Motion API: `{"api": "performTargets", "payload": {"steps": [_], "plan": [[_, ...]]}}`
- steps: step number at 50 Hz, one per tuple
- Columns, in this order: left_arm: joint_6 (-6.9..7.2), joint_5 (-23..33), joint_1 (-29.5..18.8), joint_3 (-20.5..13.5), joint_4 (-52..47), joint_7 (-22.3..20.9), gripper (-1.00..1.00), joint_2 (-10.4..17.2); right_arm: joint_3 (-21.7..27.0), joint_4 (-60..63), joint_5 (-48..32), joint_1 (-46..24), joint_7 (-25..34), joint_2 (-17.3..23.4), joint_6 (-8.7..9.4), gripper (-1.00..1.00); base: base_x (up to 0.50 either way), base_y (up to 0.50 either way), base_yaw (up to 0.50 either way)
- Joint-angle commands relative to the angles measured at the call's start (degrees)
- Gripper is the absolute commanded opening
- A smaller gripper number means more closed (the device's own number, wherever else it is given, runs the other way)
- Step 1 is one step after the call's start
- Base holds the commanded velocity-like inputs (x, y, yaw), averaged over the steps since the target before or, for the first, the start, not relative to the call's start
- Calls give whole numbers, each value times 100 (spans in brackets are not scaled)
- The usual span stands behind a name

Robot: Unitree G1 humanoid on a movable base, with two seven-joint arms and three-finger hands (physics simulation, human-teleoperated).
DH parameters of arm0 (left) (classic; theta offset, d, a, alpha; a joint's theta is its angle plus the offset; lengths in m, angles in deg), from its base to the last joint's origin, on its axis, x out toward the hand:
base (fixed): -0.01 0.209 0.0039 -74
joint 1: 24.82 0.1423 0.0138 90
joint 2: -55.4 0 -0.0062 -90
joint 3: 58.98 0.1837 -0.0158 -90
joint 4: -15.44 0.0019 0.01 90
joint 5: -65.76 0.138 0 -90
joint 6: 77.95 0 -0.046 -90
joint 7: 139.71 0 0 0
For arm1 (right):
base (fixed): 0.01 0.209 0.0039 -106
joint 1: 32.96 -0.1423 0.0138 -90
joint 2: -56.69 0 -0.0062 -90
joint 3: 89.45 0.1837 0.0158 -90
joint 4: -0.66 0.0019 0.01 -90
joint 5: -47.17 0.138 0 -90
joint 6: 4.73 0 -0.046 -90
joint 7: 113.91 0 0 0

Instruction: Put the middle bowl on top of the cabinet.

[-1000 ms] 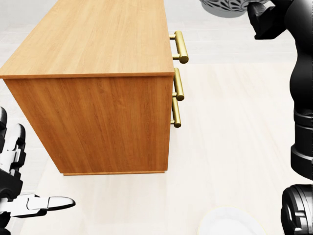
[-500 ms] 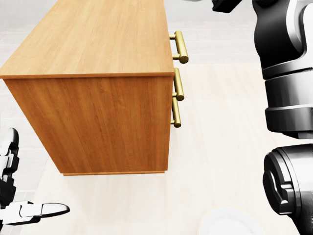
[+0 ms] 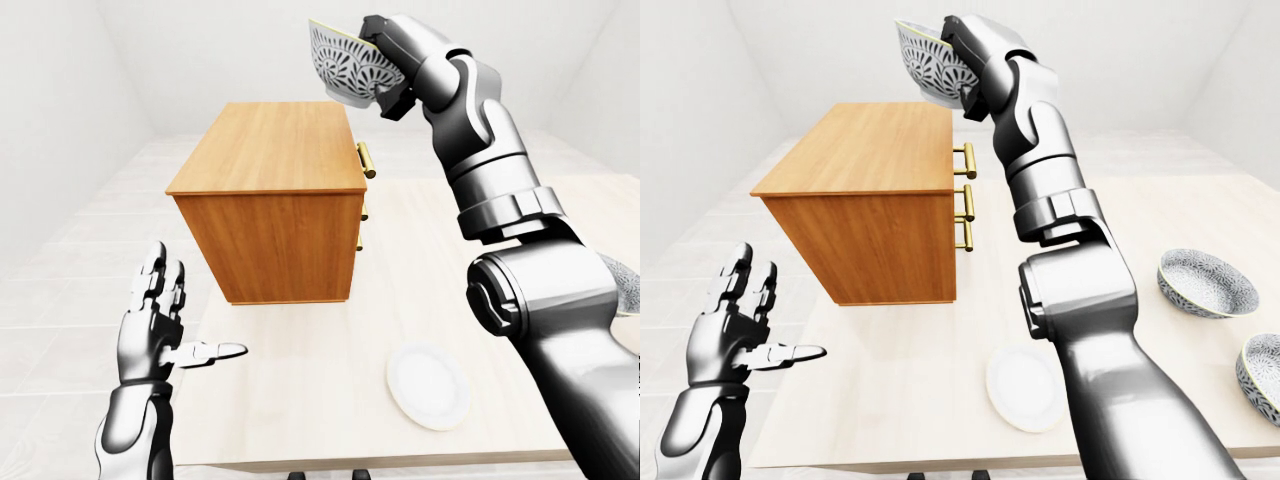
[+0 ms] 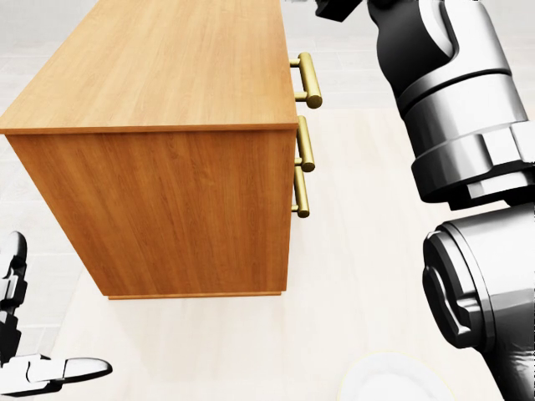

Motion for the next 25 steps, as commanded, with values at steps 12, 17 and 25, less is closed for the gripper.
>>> {"api": "performTargets", "payload": {"steps": [12, 17, 25], "plan": [[-14, 135, 177, -17, -92, -164, 100, -82, -183, -1329, -76, -502, -1170, -532, 0, -100, 0, 0, 0], [-33, 115, 199, -49, -103, -196, 100, -104, -217, -1330, -89, -474, -1211, -664, 0, -100, 0, 0, 0], [-167, 81, 339, -100, -128, -297, 100, -170, -276, -1472, -194, -591, -1274, -791, 0, -100, 0, 0, 0]]}}
